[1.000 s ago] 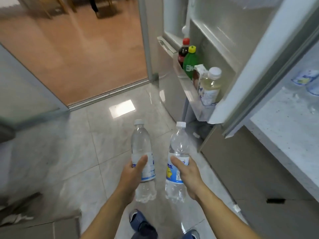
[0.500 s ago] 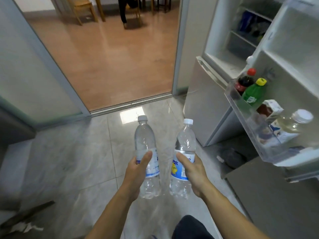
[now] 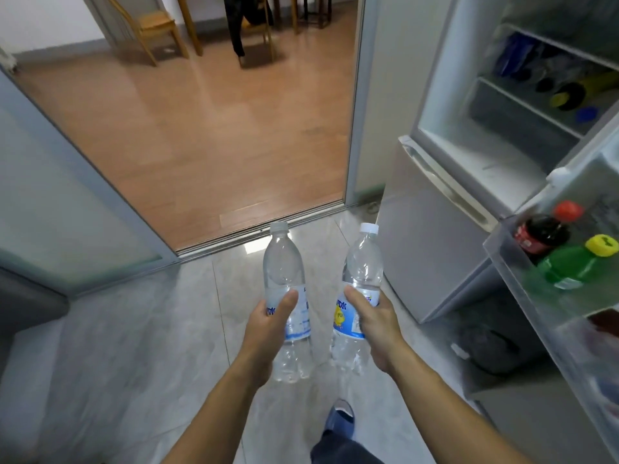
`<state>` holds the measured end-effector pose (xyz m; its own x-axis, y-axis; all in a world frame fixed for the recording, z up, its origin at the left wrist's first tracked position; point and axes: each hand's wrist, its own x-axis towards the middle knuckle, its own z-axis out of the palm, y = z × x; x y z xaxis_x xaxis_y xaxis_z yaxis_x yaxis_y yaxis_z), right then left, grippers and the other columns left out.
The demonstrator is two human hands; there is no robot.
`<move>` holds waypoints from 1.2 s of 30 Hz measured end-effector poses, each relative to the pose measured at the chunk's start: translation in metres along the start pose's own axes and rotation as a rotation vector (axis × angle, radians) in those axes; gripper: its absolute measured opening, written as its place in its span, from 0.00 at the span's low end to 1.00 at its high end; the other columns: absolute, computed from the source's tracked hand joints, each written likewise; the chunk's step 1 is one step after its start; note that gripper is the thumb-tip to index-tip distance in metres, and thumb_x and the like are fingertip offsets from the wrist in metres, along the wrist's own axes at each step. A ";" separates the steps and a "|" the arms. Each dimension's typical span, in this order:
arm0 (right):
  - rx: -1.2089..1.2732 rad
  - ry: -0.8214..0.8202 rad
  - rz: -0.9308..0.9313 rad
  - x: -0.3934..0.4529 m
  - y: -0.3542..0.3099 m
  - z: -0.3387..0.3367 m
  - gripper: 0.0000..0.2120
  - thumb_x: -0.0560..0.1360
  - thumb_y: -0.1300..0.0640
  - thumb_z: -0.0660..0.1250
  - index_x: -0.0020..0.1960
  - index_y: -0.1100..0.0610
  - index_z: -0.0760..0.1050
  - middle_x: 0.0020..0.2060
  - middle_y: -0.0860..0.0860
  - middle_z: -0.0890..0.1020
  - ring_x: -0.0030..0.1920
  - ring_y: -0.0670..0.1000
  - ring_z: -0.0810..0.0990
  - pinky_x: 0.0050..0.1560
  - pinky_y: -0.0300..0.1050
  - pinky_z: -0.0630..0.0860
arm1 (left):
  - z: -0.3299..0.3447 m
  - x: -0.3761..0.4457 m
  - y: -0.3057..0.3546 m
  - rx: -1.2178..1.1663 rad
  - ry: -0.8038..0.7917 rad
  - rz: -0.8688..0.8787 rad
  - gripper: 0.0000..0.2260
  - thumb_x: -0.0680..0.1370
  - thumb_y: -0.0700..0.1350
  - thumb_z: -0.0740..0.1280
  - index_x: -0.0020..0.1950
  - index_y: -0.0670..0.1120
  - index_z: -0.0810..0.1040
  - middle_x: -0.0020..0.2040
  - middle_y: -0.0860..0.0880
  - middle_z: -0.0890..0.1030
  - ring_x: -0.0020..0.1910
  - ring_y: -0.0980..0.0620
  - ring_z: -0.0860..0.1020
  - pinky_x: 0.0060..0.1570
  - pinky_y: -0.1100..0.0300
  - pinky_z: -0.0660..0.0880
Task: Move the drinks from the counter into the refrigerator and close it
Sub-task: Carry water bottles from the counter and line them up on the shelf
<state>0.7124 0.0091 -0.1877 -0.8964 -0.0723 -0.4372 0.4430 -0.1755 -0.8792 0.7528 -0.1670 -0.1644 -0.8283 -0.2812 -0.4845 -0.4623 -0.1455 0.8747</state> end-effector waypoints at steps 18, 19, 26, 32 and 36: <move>0.117 0.375 -0.070 0.186 -0.096 0.008 0.13 0.71 0.50 0.76 0.52 0.53 0.79 0.41 0.53 0.87 0.41 0.54 0.87 0.37 0.44 0.82 | 0.067 0.231 0.132 0.058 -0.305 -0.038 0.12 0.76 0.55 0.70 0.56 0.51 0.79 0.44 0.47 0.87 0.42 0.47 0.86 0.34 0.57 0.80; 0.130 0.411 -0.082 0.194 -0.103 0.010 0.12 0.72 0.50 0.76 0.52 0.52 0.79 0.41 0.53 0.87 0.40 0.53 0.87 0.36 0.43 0.81 | 0.072 0.245 0.142 0.066 -0.347 -0.029 0.12 0.76 0.55 0.70 0.56 0.51 0.80 0.45 0.47 0.87 0.43 0.47 0.86 0.35 0.57 0.81; 0.216 0.650 -0.175 0.229 -0.157 0.023 0.15 0.69 0.47 0.77 0.52 0.49 0.78 0.43 0.50 0.87 0.42 0.50 0.87 0.37 0.41 0.81 | 0.123 0.317 0.213 0.135 -0.620 0.038 0.11 0.77 0.54 0.69 0.54 0.49 0.82 0.45 0.48 0.87 0.41 0.49 0.86 0.36 0.57 0.80; 0.293 0.811 -0.284 0.238 -0.200 -0.003 0.13 0.73 0.50 0.75 0.55 0.54 0.79 0.43 0.53 0.88 0.43 0.53 0.87 0.36 0.40 0.81 | 0.192 0.339 0.254 0.197 -0.818 0.086 0.15 0.72 0.59 0.72 0.52 0.51 0.83 0.46 0.47 0.87 0.44 0.46 0.85 0.45 0.51 0.81; 0.303 0.908 -0.349 0.249 -0.235 -0.040 0.16 0.70 0.47 0.76 0.53 0.53 0.80 0.43 0.52 0.88 0.42 0.51 0.87 0.34 0.37 0.79 | 0.248 0.345 0.277 0.236 -0.906 0.130 0.21 0.65 0.64 0.73 0.51 0.52 0.82 0.43 0.48 0.86 0.42 0.47 0.85 0.45 0.48 0.81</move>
<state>0.3851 0.0713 -0.0974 -0.5703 0.7807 -0.2553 0.0238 -0.2950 -0.9552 0.2603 -0.0689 -0.0914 -0.7624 0.5767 -0.2935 -0.3193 0.0592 0.9458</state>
